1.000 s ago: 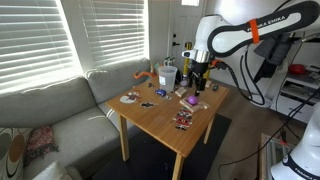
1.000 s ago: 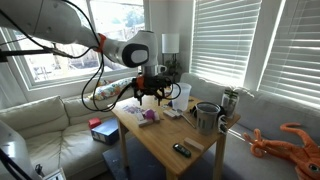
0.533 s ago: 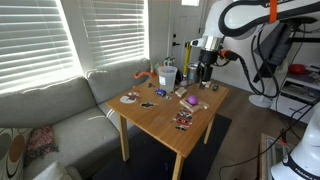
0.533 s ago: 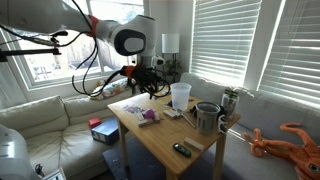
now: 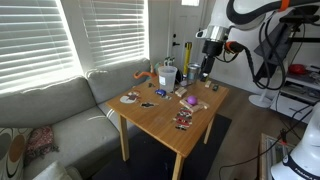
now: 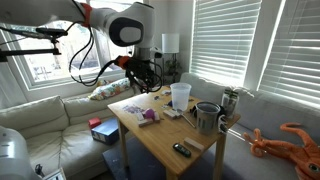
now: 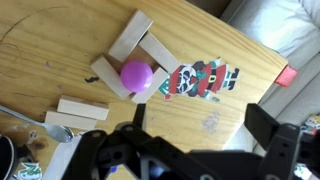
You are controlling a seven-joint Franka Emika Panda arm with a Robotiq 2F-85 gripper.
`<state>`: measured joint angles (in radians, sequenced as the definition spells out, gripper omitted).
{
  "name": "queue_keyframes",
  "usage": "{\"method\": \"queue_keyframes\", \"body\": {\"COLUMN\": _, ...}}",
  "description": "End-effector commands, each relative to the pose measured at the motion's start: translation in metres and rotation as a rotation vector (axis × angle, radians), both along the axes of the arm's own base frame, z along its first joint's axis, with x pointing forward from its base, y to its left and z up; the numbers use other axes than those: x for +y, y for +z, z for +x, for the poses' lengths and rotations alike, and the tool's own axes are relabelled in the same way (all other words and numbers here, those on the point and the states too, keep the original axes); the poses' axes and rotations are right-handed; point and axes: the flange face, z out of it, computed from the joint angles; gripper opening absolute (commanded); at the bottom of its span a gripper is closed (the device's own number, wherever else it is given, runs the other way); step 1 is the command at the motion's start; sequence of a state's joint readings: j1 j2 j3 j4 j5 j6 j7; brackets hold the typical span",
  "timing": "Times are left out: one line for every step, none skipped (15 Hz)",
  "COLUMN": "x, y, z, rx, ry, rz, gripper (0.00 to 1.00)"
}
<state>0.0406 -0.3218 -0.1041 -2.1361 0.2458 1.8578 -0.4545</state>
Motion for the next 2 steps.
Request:
{"method": "queue_keyframes", "body": {"x": 0.0000, "y": 0.0004, "z": 0.0001, "rx": 0.001, "ry": -0.001, "rz": 0.000, "gripper": 1.00}}
{"method": "queue_keyframes", "body": {"x": 0.0000, "y": 0.0004, "z": 0.0001, "rx": 0.001, "ry": -0.002, "rz": 0.000, "gripper": 1.00}}
